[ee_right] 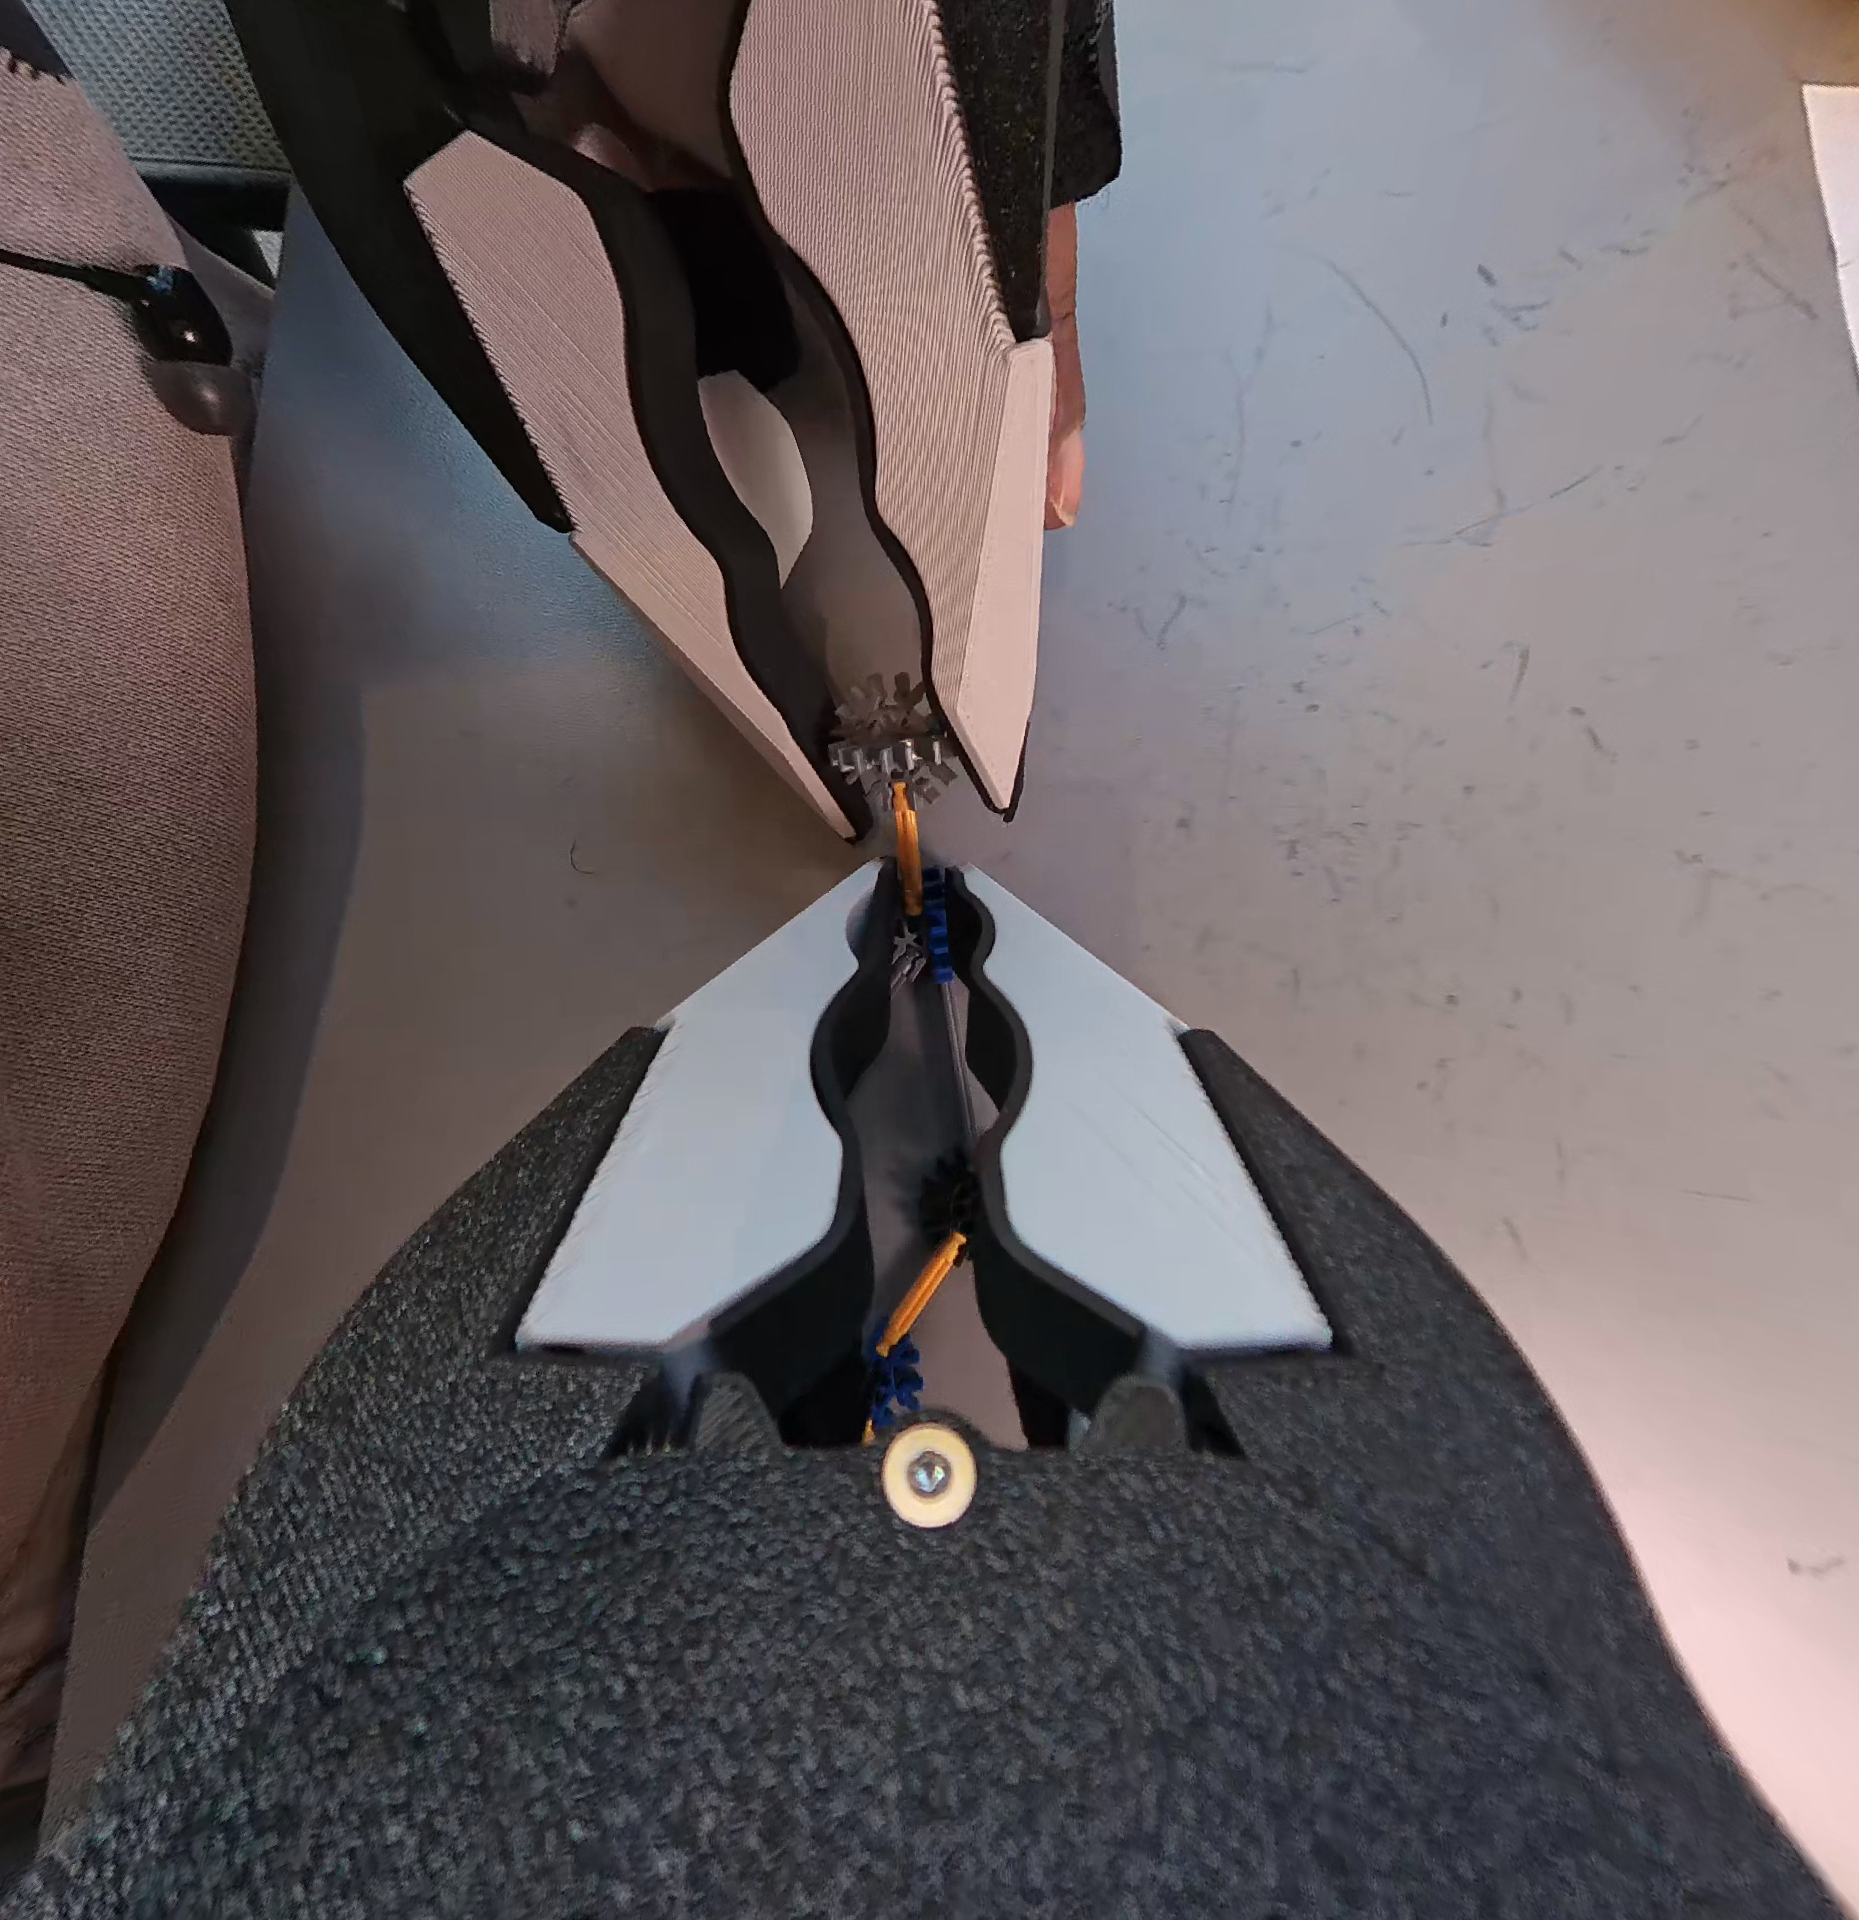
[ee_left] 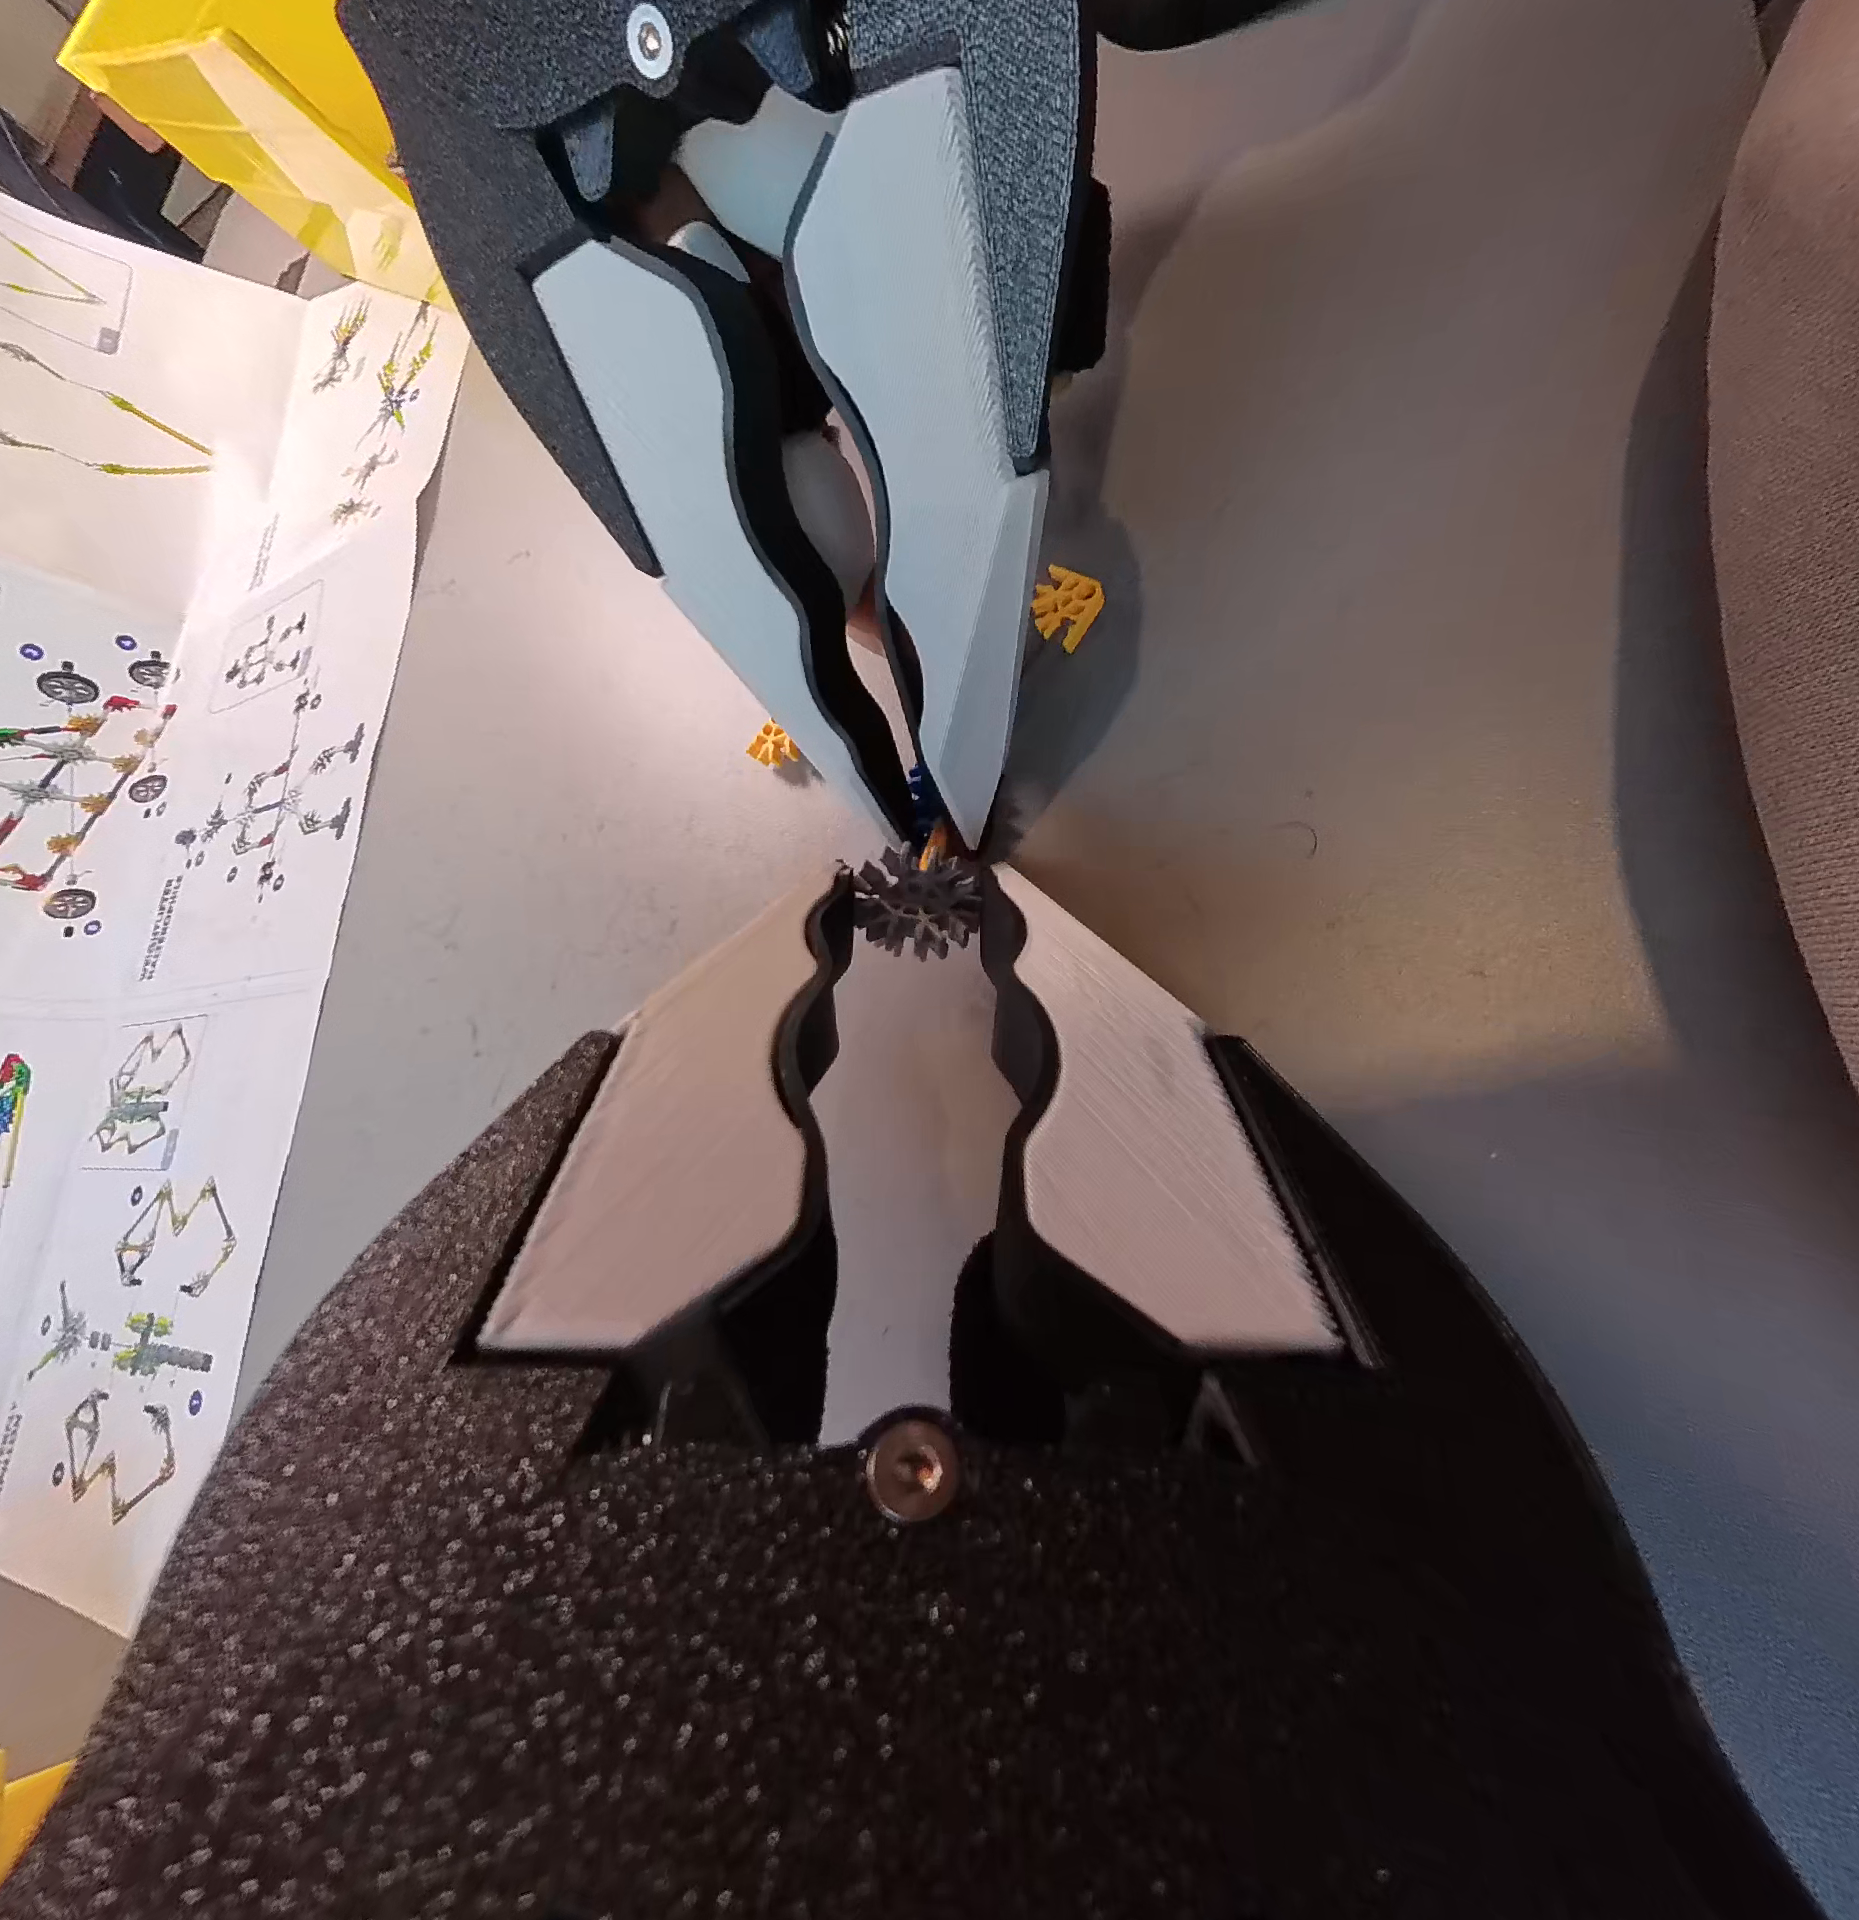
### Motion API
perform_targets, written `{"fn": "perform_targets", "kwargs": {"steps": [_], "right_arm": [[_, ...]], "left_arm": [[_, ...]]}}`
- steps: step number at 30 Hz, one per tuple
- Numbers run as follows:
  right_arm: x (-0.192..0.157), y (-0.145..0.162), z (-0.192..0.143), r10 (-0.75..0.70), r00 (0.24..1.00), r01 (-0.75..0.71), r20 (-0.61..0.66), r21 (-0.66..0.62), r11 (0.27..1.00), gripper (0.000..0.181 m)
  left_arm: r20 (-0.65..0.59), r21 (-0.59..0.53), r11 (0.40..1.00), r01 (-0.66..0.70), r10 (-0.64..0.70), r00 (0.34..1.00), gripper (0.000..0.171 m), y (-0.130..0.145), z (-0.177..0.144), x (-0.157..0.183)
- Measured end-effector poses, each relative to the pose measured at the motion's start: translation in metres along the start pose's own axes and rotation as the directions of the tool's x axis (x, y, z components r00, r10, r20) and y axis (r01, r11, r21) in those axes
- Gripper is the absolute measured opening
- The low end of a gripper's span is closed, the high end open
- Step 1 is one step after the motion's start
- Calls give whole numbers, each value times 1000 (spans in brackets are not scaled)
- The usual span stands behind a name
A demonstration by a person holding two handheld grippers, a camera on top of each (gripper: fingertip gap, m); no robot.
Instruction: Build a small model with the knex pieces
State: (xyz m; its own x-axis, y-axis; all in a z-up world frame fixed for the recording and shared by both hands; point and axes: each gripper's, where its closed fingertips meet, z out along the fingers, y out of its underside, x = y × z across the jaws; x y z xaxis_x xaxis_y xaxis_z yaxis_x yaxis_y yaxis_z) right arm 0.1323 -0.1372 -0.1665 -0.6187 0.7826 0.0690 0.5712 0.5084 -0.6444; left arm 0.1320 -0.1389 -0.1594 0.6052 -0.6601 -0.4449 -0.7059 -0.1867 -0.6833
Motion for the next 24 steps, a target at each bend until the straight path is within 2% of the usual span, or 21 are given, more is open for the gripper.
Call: {"fn": "perform_targets", "kwargs": {"steps": [10, 24], "right_arm": [[-2, 1, 0, -37, 998, 38, 54, -23, 999, 8], [-2, 1, -1, -51, 997, 52, 59, -3, 999, 6]], "left_arm": [[9, -22, 999, -29, 30, 1000, 24, 1, -1, 1], [29, -38, 998, -51, 52, 998, 24, 1, -2, 1]]}}
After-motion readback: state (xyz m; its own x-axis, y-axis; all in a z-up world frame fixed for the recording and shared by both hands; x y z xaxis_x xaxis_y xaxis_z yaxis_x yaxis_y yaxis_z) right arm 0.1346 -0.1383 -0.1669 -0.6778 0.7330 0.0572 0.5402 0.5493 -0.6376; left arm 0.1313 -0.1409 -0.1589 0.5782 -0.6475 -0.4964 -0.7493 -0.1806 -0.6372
